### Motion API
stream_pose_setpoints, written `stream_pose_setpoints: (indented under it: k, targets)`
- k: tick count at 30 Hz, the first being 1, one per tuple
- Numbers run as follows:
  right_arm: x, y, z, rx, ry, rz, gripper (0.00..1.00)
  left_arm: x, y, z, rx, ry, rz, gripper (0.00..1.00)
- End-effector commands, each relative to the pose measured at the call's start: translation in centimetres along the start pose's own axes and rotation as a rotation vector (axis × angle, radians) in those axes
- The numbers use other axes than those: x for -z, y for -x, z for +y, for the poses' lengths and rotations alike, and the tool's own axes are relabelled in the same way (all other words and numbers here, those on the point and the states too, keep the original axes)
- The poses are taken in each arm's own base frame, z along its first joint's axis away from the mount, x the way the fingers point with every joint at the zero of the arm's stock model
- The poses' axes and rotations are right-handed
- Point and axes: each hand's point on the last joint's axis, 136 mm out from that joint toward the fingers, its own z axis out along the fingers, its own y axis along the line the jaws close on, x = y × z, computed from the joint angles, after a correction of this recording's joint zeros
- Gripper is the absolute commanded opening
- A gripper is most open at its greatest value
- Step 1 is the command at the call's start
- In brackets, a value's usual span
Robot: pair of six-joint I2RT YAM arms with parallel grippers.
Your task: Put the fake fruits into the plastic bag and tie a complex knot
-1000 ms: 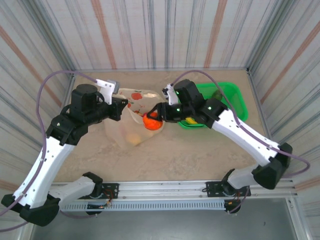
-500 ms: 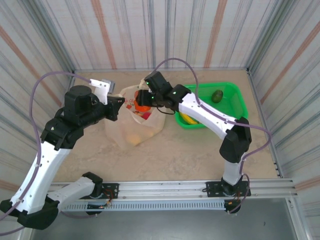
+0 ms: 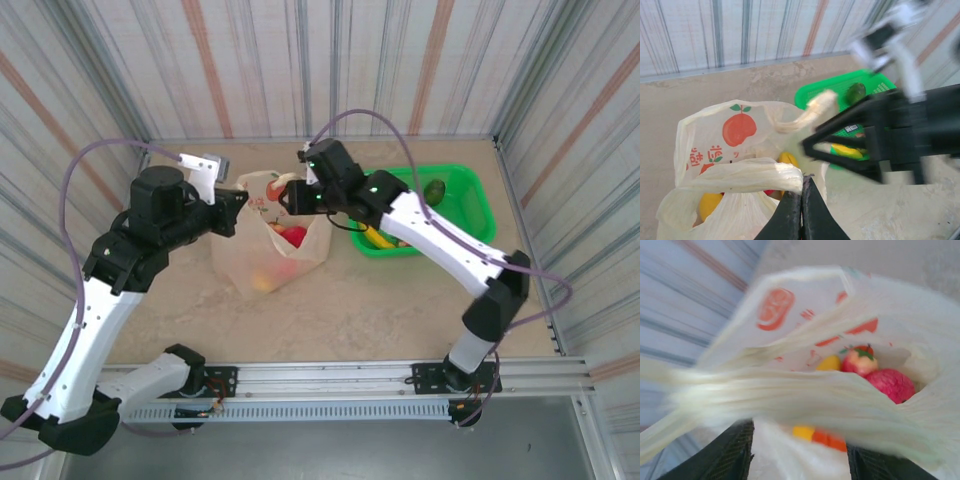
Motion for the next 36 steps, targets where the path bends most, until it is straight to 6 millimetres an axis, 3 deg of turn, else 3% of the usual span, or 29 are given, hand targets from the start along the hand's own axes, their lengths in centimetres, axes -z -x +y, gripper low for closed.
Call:
stream_pose_setpoints:
  k: [1,5,7,11,14,17,21,24,27,32,36]
  targets:
    - [5.8,1.0,3.3,0.071,0.185,-0.037,0.42,0.8,1.7,0.8,0.011,0.050,-0.049,0.04]
    - [10.1,-0.2,5.7,0.148,0.351,-0.041,0.34,-0.1,1.7,0.9,0.027,0.046,-0.025,0.04]
    - [12.1,-0.8,5.7,0.171,0.375,-0.063,0.32,-0.5,1.8,1.0,0.030,0.048,-0.016,0.03]
    - [15.5,-1.9,4.1,0.182,0.360,-0.128,0.38,-0.6,2.6,1.4,0.031,0.066,-0.024,0.03]
    - [17.3,-2.7,1.8,0.155,0.315,-0.161,0.43,-1.0,3.0,1.7,0.034,0.077,-0.020,0.03]
    - [18.4,-3.3,-1.8,0.104,0.193,-0.199,0.43,-1.6,3.4,1.9,0.043,0.080,-0.017,0.03]
    - [18.8,-4.9,-10.5,-0.054,-0.130,-0.210,0.42,-2.2,4.4,2.3,0.061,0.076,-0.031,0.03]
    - [18.4,-7.7,-17.1,-0.147,-0.403,-0.113,0.36,-2.2,5.1,2.3,0.064,0.070,-0.056,0.03]
    - [17.9,-10.6,-21.8,-0.188,-0.612,-0.006,0.20,-2.1,5.4,2.0,0.064,0.058,-0.069,0.03]
    - [15.4,-14.5,-25.6,-0.229,-0.705,0.160,0.00,-2.0,4.2,1.2,0.075,-0.003,-0.066,0.03]
    - [14.1,-16.3,-29.0,-0.286,-0.772,0.211,0.00,-1.7,2.8,1.2,0.071,-0.015,-0.070,0.03]
